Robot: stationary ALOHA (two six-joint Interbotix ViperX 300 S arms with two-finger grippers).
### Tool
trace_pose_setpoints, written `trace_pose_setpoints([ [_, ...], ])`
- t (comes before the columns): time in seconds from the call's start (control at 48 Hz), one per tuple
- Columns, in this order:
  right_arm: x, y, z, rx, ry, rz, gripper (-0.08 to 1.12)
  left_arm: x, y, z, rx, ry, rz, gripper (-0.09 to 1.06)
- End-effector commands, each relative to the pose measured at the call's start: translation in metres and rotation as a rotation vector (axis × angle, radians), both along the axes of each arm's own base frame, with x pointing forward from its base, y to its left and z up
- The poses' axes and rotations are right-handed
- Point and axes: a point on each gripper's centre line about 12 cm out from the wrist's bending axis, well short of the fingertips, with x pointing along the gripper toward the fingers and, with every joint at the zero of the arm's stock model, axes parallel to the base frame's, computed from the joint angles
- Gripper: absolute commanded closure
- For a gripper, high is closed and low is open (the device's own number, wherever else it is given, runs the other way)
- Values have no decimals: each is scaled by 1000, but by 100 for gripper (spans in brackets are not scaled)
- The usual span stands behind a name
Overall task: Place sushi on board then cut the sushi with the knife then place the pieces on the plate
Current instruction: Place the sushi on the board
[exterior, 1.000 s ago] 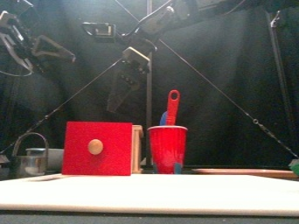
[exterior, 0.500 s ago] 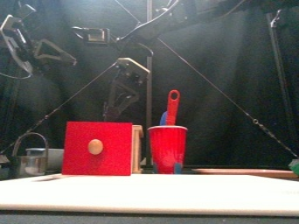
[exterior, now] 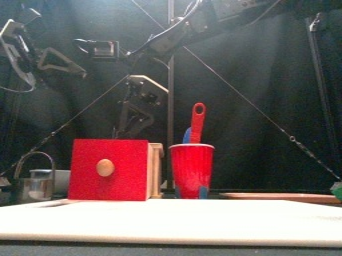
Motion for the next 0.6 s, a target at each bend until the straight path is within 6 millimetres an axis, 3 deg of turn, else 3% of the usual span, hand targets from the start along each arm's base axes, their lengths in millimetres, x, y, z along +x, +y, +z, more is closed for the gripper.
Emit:
trace_pose_setpoints([
  [0.021,1,-4,26,5,-40,-21,23,2,1,5,1,-14,2,92],
  [0.312,3,-2,44,-8,-40,-22,23,1,1,3,-8,-12,5,92],
  [0.604,4,-5,37,0,-6,-39,23,0,1,0,-27,-6,11,92],
])
